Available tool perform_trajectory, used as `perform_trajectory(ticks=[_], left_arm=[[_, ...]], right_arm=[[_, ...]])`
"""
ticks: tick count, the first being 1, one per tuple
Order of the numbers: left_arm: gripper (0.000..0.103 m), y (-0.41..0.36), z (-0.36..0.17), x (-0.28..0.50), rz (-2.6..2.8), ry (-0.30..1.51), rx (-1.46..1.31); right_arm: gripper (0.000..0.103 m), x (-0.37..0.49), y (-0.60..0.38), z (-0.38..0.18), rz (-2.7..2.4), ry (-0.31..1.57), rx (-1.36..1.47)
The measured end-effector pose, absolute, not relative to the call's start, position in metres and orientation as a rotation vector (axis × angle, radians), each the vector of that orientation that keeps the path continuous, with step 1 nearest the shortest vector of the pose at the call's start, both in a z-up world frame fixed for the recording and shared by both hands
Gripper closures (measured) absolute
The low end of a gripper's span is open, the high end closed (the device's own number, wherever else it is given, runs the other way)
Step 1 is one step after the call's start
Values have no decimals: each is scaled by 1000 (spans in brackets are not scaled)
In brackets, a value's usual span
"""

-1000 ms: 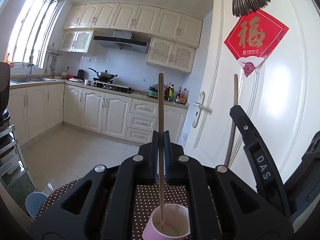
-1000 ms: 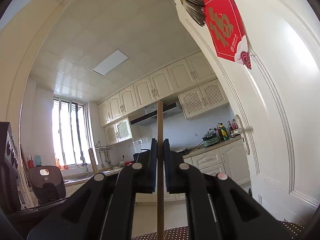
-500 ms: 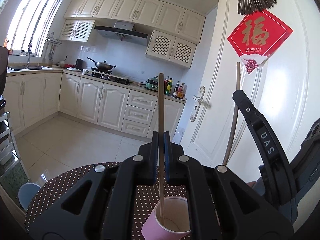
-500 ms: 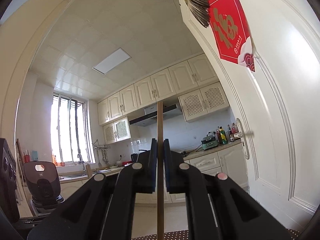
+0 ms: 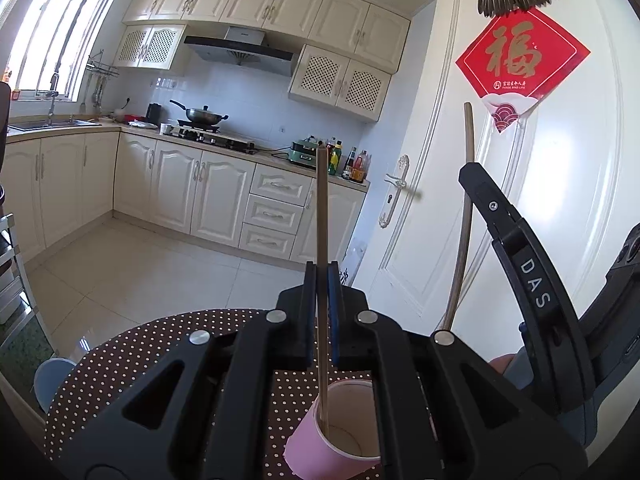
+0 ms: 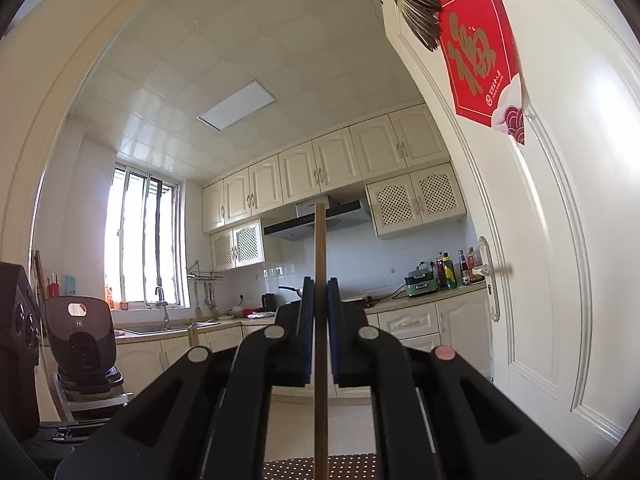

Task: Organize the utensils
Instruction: 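Lower the chopstick into the pink cup with the left gripper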

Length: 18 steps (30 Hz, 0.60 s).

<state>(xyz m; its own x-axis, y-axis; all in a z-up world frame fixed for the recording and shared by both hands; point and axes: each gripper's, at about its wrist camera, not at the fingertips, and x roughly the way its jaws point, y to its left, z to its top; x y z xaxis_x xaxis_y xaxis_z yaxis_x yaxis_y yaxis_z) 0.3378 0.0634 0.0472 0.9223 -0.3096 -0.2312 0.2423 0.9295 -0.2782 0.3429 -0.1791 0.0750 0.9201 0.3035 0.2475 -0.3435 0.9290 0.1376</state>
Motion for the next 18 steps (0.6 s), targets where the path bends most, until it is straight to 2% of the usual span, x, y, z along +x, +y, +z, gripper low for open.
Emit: perform_trajectory(ticks=[18], left_arm=[[97, 64, 38, 342, -330, 313, -259]], right_arm=[[98, 344, -166, 45, 297, -125, 68]])
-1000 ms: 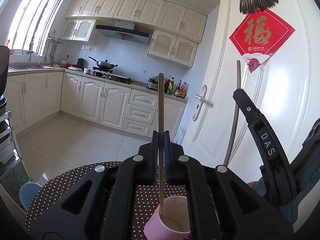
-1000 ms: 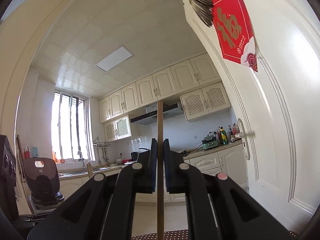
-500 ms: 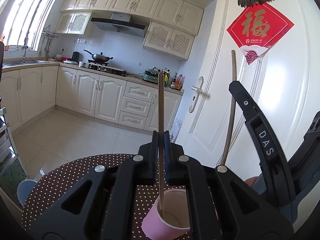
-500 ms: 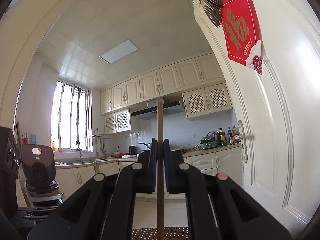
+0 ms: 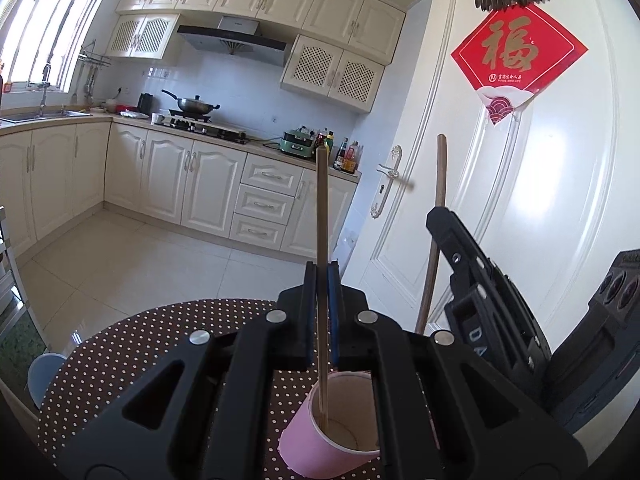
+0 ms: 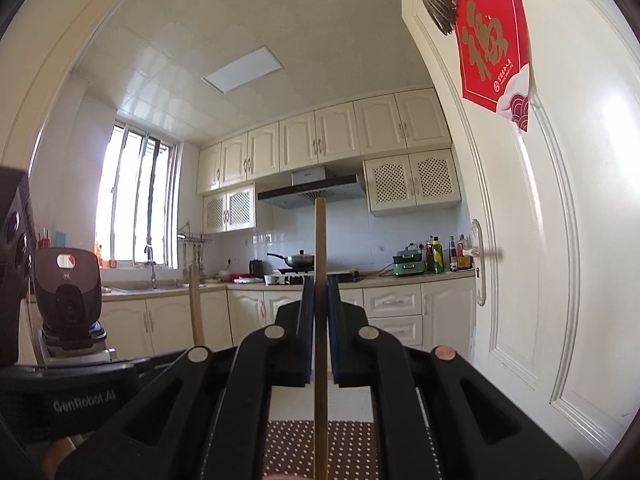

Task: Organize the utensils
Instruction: 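Lower the chopstick into the pink cup with the left gripper, then open the left gripper to release the chopstick in the cup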

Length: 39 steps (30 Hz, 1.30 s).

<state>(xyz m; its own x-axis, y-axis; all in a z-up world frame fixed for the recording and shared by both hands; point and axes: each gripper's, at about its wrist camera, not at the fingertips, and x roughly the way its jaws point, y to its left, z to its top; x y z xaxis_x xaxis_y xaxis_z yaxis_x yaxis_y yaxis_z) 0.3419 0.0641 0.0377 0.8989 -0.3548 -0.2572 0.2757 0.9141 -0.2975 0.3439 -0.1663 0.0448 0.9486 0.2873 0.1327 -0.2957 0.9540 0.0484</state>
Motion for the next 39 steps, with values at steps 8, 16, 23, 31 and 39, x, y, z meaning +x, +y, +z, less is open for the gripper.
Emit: perform_trajectory(ticks=[8, 16, 23, 31, 39], left_arm=[[97, 51, 29, 347, -336, 363, -212], [96, 47, 21, 349, -335, 379, -186], [96, 47, 18, 350, -334, 364, -183], [95, 42, 14, 358, -355, 422, -161], [64, 38, 17, 359, -330, 425, -135]], right_arm=[[98, 349, -166, 31, 276, 17, 30], [98, 348, -183, 25, 321, 118, 94], [97, 354, -188, 20, 359, 201, 144], [55, 356, -199, 22, 326, 236, 192], [32, 355, -210, 25, 306, 226, 211]])
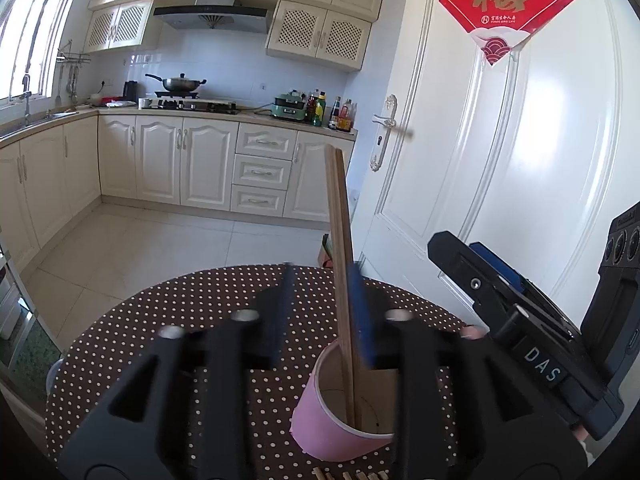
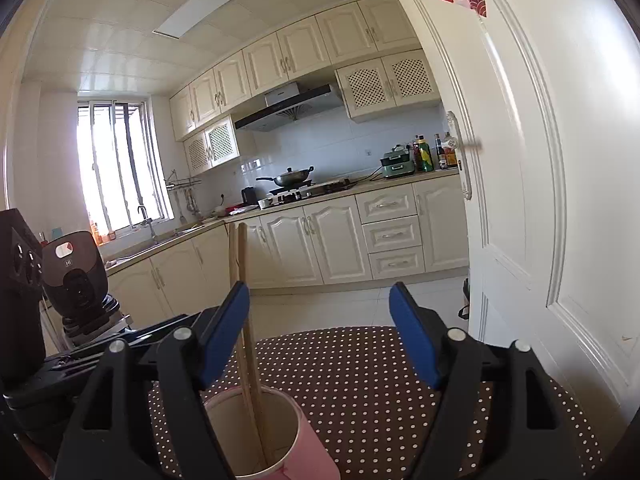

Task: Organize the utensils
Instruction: 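Open the left gripper to release the chopstick in the cup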

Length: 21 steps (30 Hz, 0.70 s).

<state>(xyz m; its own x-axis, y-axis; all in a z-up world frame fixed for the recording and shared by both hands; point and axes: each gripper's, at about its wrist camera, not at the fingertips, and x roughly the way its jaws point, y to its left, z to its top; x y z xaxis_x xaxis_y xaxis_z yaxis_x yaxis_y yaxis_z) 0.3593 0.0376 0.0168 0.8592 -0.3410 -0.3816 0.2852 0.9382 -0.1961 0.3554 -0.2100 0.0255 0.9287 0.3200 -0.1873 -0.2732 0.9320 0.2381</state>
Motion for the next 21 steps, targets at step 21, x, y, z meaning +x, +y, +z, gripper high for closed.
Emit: perform_trajectory(ticks=[21], left_arm=[[37, 49, 32, 352, -278, 373, -106]], right_arm=[[9, 360, -222, 28, 241, 243, 207]])
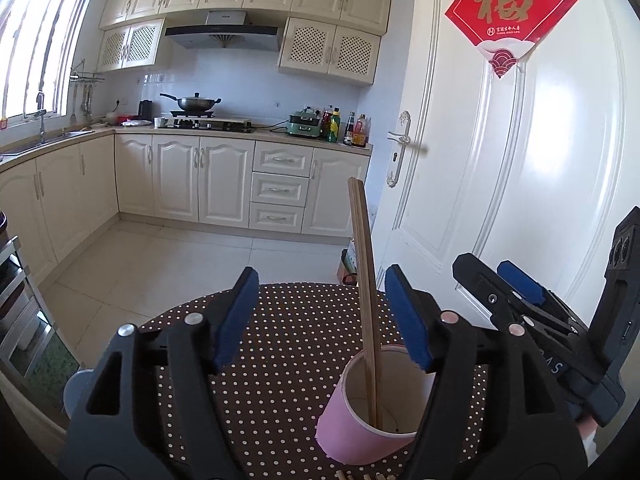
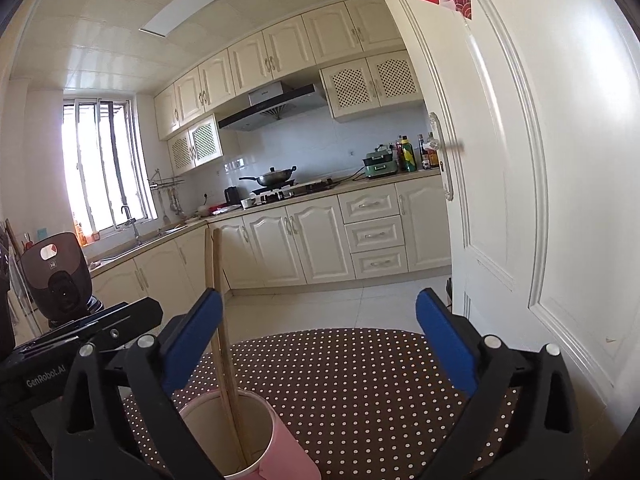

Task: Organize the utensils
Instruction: 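Open the left gripper to release the chopstick in the cup, then move the left tool back toward the chopstick pile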

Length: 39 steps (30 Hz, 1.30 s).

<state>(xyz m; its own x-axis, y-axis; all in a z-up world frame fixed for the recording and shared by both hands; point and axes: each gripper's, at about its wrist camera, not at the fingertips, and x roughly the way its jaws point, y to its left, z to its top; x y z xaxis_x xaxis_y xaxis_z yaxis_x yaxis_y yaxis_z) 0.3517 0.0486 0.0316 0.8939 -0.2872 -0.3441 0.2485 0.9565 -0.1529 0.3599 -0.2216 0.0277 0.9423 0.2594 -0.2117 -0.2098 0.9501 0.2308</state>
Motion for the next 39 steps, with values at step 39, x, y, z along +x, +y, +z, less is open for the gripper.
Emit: perform_trajectory(ticks=[39], left_arm=[[16, 75, 4, 286, -194, 432, -122]], right_arm=[[8, 292, -266, 0, 172, 308, 357]])
